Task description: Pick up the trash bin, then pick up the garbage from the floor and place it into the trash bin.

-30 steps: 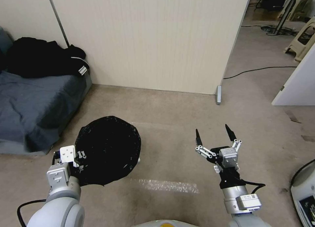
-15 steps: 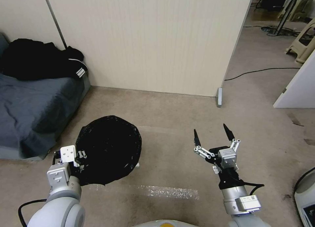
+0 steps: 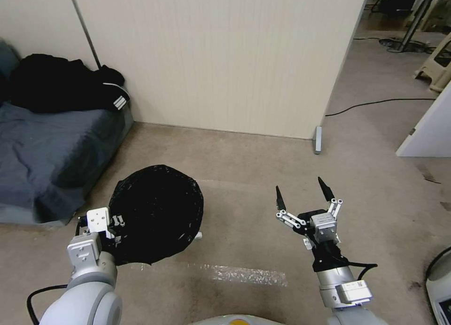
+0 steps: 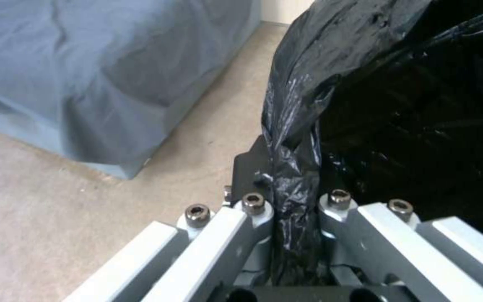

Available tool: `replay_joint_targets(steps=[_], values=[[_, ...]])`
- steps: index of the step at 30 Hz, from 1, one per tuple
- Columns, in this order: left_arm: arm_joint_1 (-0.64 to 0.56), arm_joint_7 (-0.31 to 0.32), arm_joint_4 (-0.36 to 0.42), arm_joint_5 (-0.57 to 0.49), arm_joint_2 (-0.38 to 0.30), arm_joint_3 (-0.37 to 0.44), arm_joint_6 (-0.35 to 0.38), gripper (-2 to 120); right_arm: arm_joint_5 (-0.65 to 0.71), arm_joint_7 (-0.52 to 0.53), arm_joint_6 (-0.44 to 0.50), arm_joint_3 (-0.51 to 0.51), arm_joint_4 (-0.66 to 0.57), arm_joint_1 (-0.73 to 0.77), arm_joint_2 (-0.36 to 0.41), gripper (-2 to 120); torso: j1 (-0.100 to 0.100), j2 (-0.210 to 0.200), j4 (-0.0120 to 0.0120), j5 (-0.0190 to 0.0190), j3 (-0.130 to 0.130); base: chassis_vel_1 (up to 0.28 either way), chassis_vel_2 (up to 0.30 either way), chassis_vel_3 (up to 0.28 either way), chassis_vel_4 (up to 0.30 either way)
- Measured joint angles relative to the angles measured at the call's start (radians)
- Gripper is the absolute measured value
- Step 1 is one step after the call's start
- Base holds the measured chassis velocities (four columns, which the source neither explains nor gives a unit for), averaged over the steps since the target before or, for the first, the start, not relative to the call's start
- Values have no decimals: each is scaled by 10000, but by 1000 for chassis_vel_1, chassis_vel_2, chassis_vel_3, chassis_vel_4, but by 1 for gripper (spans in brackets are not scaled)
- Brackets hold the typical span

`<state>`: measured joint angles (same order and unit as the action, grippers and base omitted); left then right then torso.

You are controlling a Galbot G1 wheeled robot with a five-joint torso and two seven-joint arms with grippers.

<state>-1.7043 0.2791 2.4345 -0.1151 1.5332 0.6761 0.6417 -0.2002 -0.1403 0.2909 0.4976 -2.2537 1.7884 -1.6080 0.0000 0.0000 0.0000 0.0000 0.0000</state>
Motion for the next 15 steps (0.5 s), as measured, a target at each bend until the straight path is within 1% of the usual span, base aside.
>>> replay_joint_targets(steps=[6,15], values=[[0,-7,13,-8,-15,2,-2,1,-16,-12,3,0,4,6,0,100,0,0,-1,0,0,55,65,64,77],[-19,-8,42,-56,-61,60,-3,1,-54,-11,0,-15,12,20,-1,100,0,0,0,-1,0,106,99,99,96]])
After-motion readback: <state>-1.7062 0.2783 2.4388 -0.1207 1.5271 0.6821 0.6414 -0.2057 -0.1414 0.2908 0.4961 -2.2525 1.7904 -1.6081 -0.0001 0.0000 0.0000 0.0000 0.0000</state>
